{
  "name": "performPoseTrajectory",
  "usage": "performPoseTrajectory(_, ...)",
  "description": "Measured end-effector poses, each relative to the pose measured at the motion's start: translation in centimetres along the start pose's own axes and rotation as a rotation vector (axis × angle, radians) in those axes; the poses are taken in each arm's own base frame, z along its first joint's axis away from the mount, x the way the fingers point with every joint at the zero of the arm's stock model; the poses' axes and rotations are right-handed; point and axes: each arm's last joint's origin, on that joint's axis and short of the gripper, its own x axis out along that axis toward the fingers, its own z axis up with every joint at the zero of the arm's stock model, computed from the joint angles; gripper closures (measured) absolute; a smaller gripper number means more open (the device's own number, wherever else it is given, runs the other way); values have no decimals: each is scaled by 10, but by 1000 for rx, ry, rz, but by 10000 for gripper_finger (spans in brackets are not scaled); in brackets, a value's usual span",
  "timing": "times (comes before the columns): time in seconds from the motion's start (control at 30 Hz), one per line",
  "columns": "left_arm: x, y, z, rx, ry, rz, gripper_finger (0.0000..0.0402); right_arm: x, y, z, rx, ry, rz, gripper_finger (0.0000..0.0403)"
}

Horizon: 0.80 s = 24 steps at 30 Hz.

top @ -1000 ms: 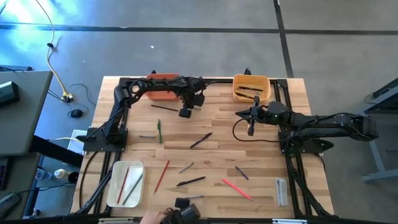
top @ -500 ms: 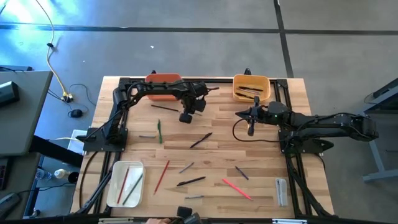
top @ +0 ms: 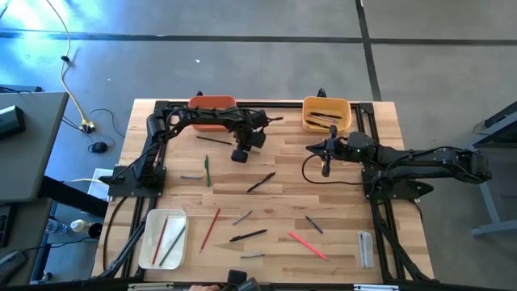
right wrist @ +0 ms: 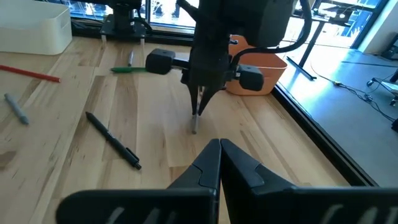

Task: Sort crayons/erasers/pens/pencils in bins
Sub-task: Put the gray crayon into the orange bin

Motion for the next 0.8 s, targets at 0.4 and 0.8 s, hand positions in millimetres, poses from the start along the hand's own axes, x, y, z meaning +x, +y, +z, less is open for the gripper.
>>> performPoseTrajectory(0.4,1,-8,6,26,64,88,320,0,0,0,0,2,0,403)
performPoseTrajectory(0.8,0,-3,-5,-10,112,48,280,0,0,-1,0,8,1,403)
